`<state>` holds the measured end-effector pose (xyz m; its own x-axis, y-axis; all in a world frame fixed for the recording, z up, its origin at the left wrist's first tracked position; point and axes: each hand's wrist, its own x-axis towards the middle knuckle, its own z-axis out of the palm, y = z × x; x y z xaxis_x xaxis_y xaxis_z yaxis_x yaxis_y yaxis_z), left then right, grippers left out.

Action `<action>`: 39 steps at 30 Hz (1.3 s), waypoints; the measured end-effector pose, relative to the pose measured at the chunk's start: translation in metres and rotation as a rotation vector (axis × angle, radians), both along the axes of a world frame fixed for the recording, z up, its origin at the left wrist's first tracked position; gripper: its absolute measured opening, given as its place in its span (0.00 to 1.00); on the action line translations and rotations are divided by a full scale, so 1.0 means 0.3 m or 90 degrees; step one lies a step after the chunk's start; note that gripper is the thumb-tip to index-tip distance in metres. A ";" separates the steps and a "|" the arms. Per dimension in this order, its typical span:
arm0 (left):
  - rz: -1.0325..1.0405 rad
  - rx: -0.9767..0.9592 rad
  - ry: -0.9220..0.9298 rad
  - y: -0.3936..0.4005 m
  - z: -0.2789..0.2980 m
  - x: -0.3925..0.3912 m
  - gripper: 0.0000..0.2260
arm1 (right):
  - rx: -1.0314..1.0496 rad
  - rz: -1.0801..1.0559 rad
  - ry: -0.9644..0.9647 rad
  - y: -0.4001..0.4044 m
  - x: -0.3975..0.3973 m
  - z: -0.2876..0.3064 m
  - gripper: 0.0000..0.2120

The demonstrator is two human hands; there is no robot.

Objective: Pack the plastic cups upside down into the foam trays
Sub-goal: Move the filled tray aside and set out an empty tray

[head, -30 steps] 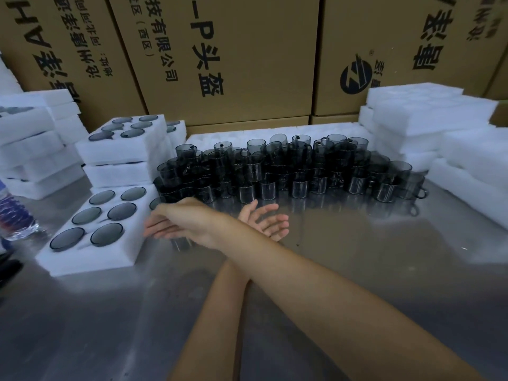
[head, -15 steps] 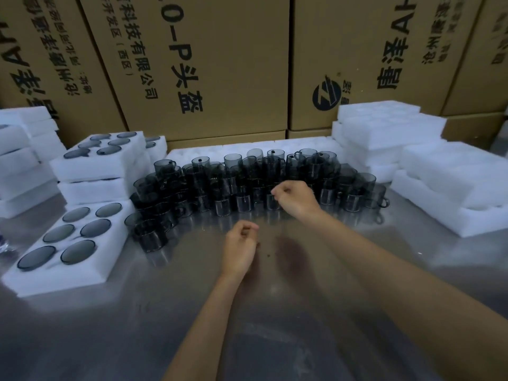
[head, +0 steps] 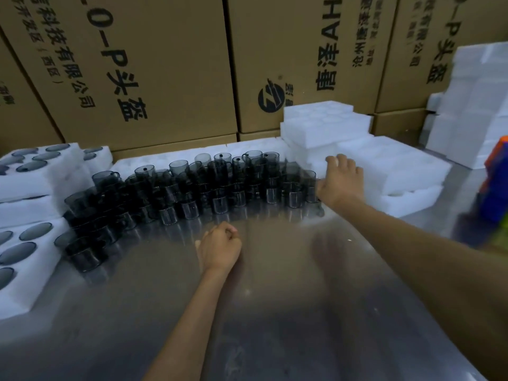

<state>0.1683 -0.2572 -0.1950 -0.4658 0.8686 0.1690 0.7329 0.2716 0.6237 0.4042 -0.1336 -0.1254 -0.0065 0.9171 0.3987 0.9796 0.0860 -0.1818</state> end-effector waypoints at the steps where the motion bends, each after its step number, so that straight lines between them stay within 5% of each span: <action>1: 0.002 0.000 0.000 0.001 -0.002 0.000 0.09 | -0.001 -0.050 -0.014 0.015 0.042 0.002 0.29; 5: 0.002 -0.003 0.009 -0.002 0.003 0.001 0.08 | -0.059 -0.206 -0.049 0.053 0.166 0.008 0.33; 10: -0.006 0.010 0.006 -0.004 -0.001 -0.002 0.08 | -0.022 -0.208 -0.056 0.053 0.181 0.020 0.31; 16: -0.002 0.029 -0.040 -0.007 -0.011 -0.013 0.08 | 0.187 -0.181 0.153 -0.054 0.106 0.025 0.26; 26: -0.017 0.207 -0.399 -0.077 0.001 -0.059 0.08 | 0.264 -0.073 0.282 -0.296 -0.075 -0.049 0.27; 33: 0.028 0.321 -0.692 -0.124 0.023 -0.113 0.08 | 0.244 0.282 0.298 -0.452 -0.178 -0.096 0.28; 36: 0.024 0.352 -0.909 -0.151 0.029 -0.170 0.19 | 0.190 0.363 0.301 -0.486 -0.192 -0.128 0.25; 39: 0.023 0.325 -0.958 -0.175 0.037 -0.212 0.25 | 0.132 0.422 0.278 -0.511 -0.183 -0.175 0.22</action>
